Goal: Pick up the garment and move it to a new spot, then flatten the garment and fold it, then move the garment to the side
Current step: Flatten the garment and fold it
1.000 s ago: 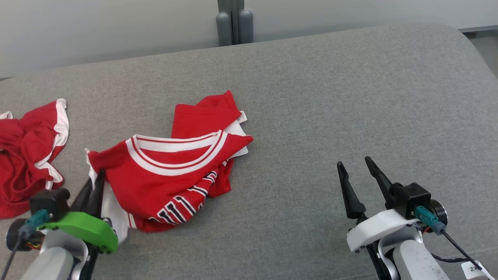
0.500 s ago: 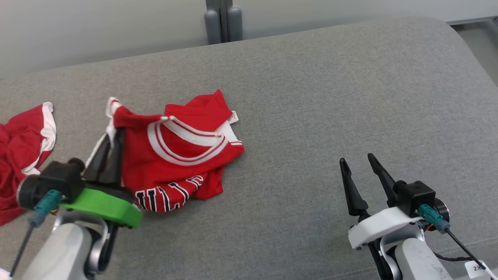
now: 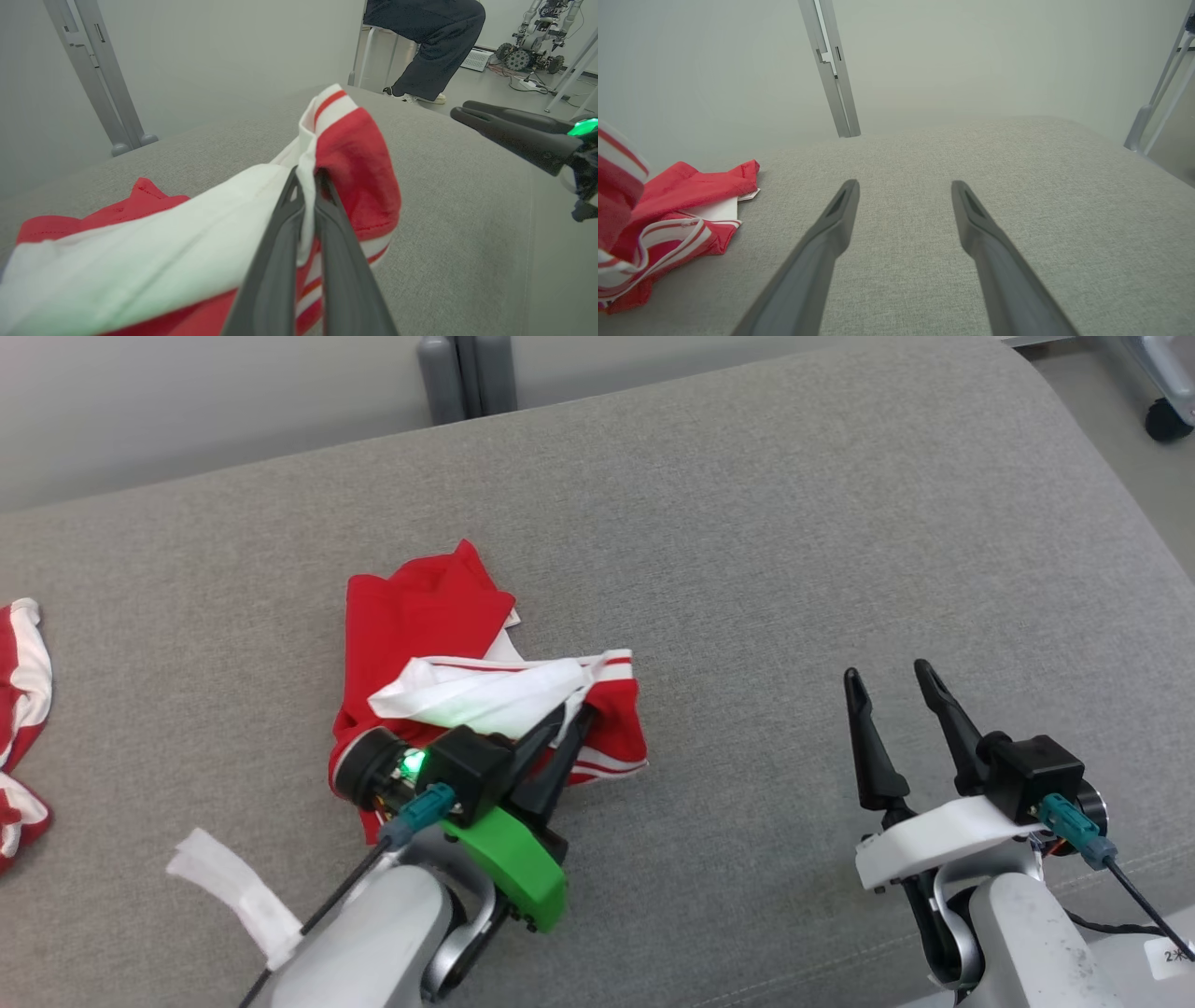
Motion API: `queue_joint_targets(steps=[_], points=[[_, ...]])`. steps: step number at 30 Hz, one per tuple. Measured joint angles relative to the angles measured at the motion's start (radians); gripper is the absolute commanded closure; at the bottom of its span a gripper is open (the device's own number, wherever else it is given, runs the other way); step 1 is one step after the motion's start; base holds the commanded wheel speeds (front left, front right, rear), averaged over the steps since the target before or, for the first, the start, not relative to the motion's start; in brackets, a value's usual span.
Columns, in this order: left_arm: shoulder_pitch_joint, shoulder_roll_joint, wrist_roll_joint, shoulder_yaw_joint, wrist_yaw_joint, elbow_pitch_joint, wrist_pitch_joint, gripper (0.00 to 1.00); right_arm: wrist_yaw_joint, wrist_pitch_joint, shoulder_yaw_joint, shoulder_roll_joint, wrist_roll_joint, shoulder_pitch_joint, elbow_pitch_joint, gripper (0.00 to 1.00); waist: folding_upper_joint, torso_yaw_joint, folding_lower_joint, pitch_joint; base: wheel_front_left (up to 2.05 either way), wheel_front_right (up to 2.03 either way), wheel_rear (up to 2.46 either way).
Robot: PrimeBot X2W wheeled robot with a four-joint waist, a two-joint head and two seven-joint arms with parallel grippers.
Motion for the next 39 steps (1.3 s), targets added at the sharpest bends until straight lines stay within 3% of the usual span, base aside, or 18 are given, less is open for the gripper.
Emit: queue_joint_targets(steps=[8, 9, 10, 11, 18, 22, 32, 39], points=[[-0.057, -0.129, 0.031, -0.157, -0.038, 0.184, -0.011, 1.0, 0.0, 0.0, -0.026, -0.001, -0.001, -0.001, -0.014, 0.0, 0.0, -0.061, 0.0, 0.019, 0.0, 0.0, 0.0], [-0.061, -0.138, 0.032, -0.172, -0.041, 0.206, -0.017, 0.84, 0.0, 0.0, -0.025, 0.0, -0.001, -0.001, -0.014, 0.0, 0.0, -0.066, 0.0, 0.02, 0.0, 0.0, 0.0], [-0.066, -0.149, 0.031, -0.184, -0.044, 0.228, -0.03, 0.16, 0.0, 0.0, -0.025, -0.001, -0.001, -0.001, -0.014, 0.0, 0.0, -0.072, 0.0, 0.022, 0.0, 0.0, 0.0], [-0.073, -0.158, 0.03, -0.196, -0.045, 0.25, -0.038, 0.0, 0.0, 0.0, -0.023, 0.0, 0.0, -0.001, -0.014, 0.0, 0.0, -0.076, 0.0, 0.022, 0.0, 0.0, 0.0], [-0.113, -0.184, 0.025, -0.197, -0.043, 0.295, -0.104, 0.0, 0.0, 0.0, -0.033, 0.0, -0.002, 0.013, -0.01, 0.0, 0.0, -0.068, 0.0, 0.006, 0.0, 0.0, 0.0], [-0.113, -0.169, 0.026, -0.135, -0.01, 0.253, -0.116, 0.0, 0.0, 0.0, -0.039, -0.001, -0.006, 0.025, -0.006, 0.0, 0.0, -0.04, 0.0, -0.011, 0.0, 0.0, 0.0], [0.069, 0.003, 0.098, 0.181, 0.099, 0.005, -0.121, 0.0, 0.0, 0.0, -0.043, 0.0, -0.02, 0.045, -0.003, 0.0, 0.0, 0.052, 0.0, -0.052, 0.0, 0.0, 0.0], [0.234, 0.056, 0.119, 0.423, 0.14, -0.088, -0.121, 0.0, 0.0, 0.0, -0.047, 0.0, -0.029, 0.056, -0.001, 0.0, 0.0, 0.112, 0.0, -0.068, 0.0, 0.0, 0.0]])
